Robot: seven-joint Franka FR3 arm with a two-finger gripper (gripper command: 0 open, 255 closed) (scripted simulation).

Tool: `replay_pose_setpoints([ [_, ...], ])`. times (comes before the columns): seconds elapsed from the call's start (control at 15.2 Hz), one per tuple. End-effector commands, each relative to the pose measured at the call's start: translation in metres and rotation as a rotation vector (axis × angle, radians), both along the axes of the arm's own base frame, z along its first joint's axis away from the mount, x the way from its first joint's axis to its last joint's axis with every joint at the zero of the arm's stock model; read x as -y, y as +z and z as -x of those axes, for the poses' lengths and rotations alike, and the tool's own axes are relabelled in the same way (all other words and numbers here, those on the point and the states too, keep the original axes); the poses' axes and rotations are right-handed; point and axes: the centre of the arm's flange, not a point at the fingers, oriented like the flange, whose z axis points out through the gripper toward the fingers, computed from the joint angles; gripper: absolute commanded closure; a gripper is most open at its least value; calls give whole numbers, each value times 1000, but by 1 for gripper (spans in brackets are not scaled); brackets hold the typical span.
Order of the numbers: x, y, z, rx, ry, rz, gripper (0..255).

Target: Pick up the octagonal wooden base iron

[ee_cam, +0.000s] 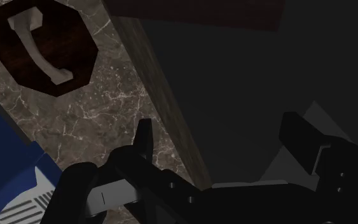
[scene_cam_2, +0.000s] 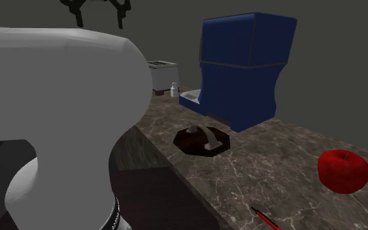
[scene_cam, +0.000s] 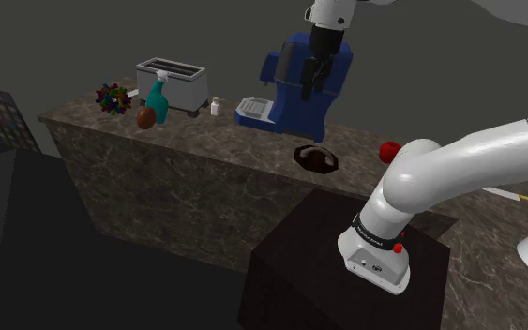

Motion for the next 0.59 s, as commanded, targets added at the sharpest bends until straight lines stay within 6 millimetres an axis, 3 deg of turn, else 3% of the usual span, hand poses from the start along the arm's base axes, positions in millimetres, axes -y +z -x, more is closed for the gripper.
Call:
replay_pose_setpoints([
  [0.0, 0, 0, 0, 0, 0, 0, 0],
  [0.53, 71, -77, 12, 25, 91, 2, 0],
])
